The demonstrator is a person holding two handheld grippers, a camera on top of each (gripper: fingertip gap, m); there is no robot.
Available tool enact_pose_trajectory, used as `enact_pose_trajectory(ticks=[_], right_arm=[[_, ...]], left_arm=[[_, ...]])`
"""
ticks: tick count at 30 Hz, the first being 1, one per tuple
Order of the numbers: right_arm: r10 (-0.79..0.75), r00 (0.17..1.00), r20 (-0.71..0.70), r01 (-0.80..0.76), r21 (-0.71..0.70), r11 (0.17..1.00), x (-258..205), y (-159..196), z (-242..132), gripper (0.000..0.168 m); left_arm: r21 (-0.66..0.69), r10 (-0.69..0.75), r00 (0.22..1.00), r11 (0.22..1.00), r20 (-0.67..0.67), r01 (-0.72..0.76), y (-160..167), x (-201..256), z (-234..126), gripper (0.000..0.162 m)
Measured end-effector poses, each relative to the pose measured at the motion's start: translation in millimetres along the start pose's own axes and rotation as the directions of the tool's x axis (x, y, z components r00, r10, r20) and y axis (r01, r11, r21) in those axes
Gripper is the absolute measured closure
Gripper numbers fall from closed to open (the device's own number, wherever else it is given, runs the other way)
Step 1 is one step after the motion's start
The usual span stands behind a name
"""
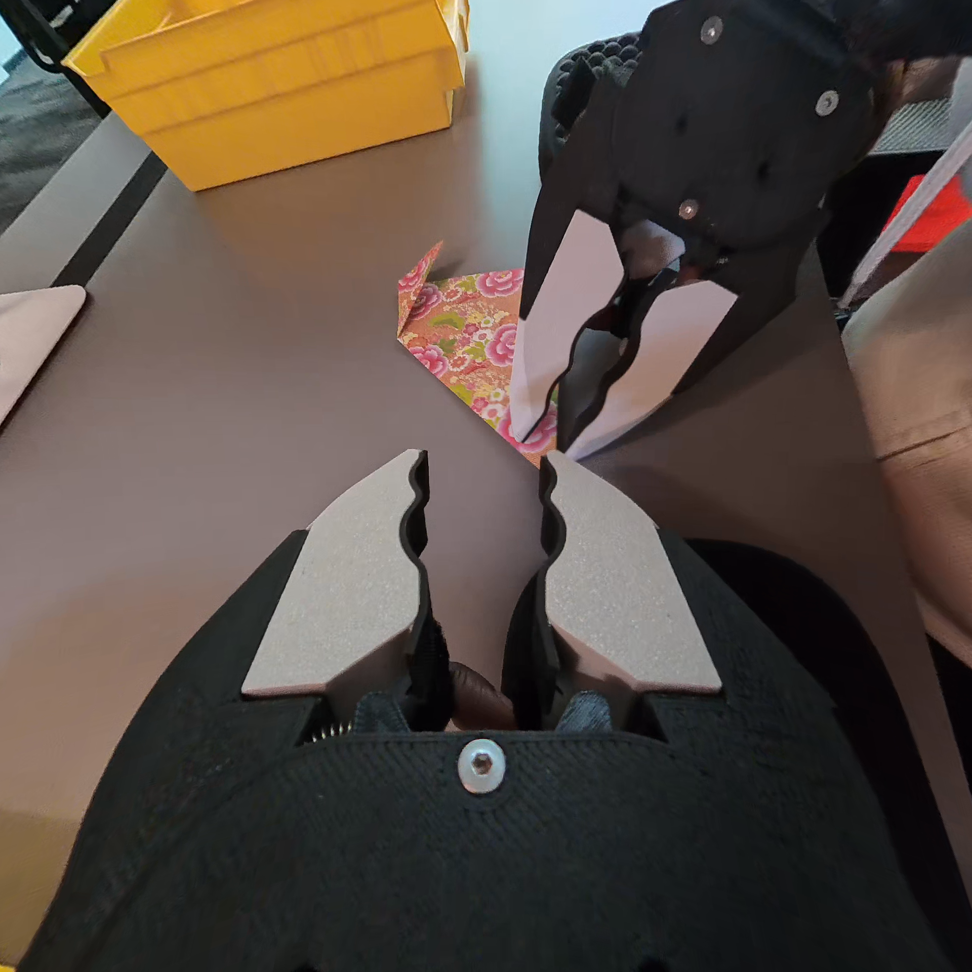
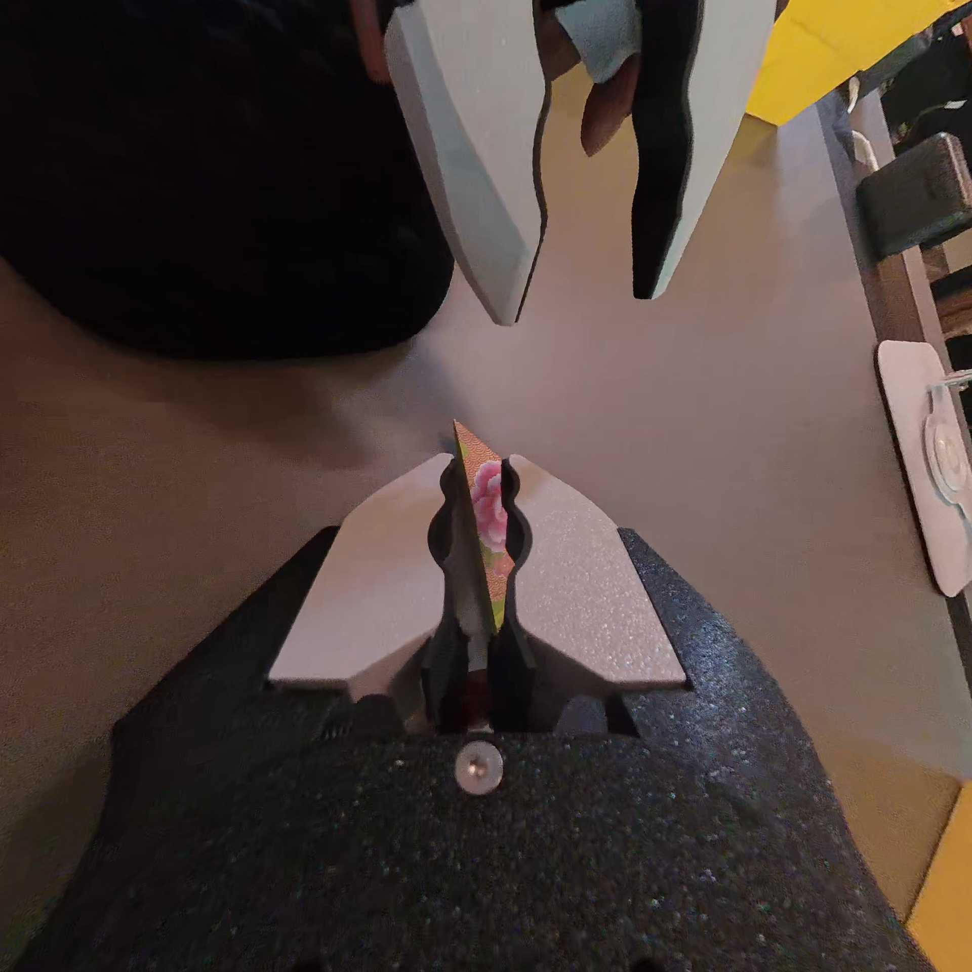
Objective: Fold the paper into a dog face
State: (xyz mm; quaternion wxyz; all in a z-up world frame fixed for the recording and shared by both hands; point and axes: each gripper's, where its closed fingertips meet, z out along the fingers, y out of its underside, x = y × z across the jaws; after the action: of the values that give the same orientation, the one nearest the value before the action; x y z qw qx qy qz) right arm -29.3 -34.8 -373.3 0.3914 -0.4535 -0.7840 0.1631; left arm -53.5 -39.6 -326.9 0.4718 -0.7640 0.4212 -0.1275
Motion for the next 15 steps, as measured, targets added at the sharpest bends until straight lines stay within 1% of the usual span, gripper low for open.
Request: enact_pose_trajectory(ticks=[1, 2, 4, 6, 10, 13, 15], right_arm=[[-0.001, 1.000, 0.002, 0.001, -0.006, 1.000, 0, 1, 1, 0.162], [0.003, 1.000, 0.008, -0.003, -0.004, 1.000, 0, 2, 1, 0.165], [0.028, 0.999, 0.027, -0.028, 0.017, 0.999, 1, 2, -2, 0.168], [0.071, 0.994, 0.077, -0.077, 0.074, 0.994, 2, -1, -10, 0.168], [0.122, 0.960, 0.251, -0.183, 0.235, 0.955, 1, -9, -39, 0.168], [0.107, 0.922, 0.372, -0.244, 0.345, 0.906, -2, -14, -64, 0.168], [0.093, 0.902, 0.421, -0.276, 0.396, 0.876, -3, -15, -78, 0.168]], left_arm=[[0.001, 0.008, 1.000, 1.000, -0.003, -0.008, 1, 2, 0, 0.122], [0.004, 0.016, 1.000, 1.000, -0.008, -0.016, 1, 4, -1, 0.122], [0.006, 0.037, 0.999, 0.999, -0.021, -0.037, 2, 8, 1, 0.122], [0.007, 0.080, 0.996, 0.997, -0.039, -0.079, 3, 12, 5, 0.121], [0.073, 0.242, 0.966, 0.969, -0.093, -0.235, -7, 22, 19, 0.120], [0.135, 0.369, 0.917, 0.927, -0.150, -0.350, -17, 34, 38, 0.120], [0.142, 0.457, 0.874, 0.888, -0.162, -0.438, -21, 37, 53, 0.121]])
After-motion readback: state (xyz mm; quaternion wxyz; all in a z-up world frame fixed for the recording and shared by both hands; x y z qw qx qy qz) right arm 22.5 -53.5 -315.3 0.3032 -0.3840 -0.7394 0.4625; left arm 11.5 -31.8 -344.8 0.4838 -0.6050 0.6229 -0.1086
